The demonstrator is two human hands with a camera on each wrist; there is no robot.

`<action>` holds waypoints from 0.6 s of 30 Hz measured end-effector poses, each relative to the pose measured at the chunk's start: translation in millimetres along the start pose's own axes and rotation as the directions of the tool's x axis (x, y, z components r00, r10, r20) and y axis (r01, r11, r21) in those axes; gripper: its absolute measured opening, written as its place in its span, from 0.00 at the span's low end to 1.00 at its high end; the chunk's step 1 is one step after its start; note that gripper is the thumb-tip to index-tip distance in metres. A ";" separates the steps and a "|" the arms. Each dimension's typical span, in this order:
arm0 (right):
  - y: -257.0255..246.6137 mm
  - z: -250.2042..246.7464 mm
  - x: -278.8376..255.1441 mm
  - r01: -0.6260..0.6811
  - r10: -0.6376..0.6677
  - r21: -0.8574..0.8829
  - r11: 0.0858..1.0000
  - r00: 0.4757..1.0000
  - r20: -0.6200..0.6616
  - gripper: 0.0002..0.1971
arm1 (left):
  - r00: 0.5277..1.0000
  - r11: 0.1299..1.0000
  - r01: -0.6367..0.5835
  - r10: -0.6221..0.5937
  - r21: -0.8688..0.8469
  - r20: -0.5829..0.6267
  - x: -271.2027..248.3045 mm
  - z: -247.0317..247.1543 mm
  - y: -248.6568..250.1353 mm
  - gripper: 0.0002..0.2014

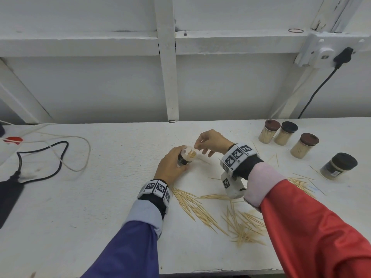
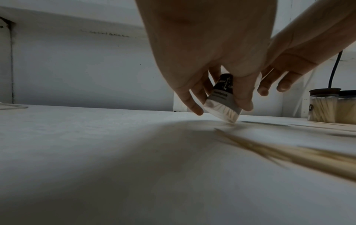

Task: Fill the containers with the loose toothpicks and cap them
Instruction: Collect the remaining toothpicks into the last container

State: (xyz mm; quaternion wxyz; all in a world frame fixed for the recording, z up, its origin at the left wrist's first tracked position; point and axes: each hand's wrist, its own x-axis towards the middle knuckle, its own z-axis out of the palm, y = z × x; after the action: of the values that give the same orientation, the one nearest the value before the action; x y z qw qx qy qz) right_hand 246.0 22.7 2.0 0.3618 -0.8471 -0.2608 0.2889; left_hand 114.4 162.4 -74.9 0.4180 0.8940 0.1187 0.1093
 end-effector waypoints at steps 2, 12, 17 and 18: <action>4.3 -0.3 1.6 -0.014 0.013 -0.004 1.000 0.999 -0.030 0.02 | 0.999 0.999 -0.040 0.040 0.004 -0.030 -0.3 0.7 -0.4 0.28; 26.8 22.5 -11.2 0.014 -0.022 -0.649 0.760 1.000 -0.004 0.07 | 0.988 0.976 -0.088 0.111 0.197 -0.108 1.6 -0.3 -1.8 0.28; 27.7 28.4 -17.1 0.048 -0.071 -0.751 0.659 0.997 0.002 0.08 | 0.988 0.974 -0.086 0.110 0.207 -0.109 2.1 -0.3 -0.6 0.28; 28.6 26.5 -17.8 0.032 -0.054 -0.742 0.669 0.999 -0.006 0.07 | 0.988 0.974 -0.072 0.099 0.214 -0.120 2.0 -0.7 -0.7 0.27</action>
State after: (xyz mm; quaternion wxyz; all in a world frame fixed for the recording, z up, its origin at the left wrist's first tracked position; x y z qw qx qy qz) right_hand 222.3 6.1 -29.6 -0.0030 -0.9184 -0.3707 0.1381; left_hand 116.0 163.9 -74.8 0.3080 0.9282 0.1179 0.1722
